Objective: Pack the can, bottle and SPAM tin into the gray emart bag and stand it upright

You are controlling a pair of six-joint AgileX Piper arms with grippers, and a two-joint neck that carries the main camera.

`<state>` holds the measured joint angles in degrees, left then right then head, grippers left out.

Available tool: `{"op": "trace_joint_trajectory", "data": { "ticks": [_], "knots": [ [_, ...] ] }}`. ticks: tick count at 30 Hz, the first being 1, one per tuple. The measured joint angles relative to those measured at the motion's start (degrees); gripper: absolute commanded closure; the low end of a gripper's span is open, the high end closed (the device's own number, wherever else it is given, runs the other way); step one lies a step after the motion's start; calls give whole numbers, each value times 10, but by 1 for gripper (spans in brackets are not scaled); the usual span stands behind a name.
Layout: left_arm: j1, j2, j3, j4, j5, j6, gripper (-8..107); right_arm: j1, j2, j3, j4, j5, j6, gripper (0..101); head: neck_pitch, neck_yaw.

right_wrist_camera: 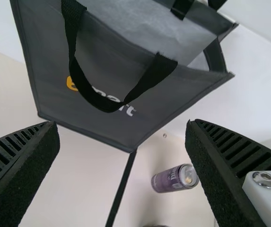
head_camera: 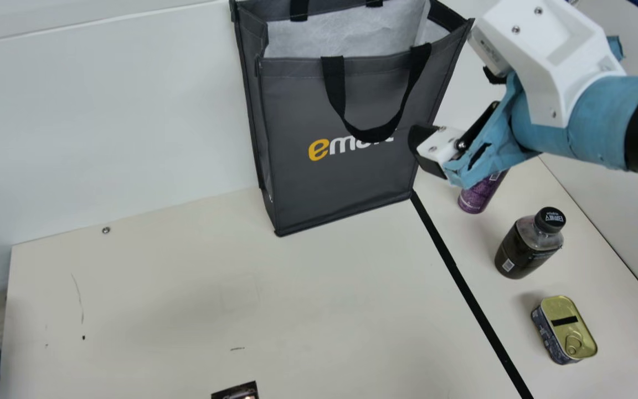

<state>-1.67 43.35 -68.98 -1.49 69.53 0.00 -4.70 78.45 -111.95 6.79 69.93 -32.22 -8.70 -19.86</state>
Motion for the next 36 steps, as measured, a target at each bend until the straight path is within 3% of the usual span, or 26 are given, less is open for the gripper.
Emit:
{"op": "trace_joint_trajectory", "data": {
  "ticks": [15,36],
  "knots": [
    [0,0,0,0,0,0,9,-25,73,-83,57,0,-126,6,0,-1],
    [0,0,0,0,0,0,9,-43,153,-145,150,-1,-270,6,0,-1]
  ]
}}
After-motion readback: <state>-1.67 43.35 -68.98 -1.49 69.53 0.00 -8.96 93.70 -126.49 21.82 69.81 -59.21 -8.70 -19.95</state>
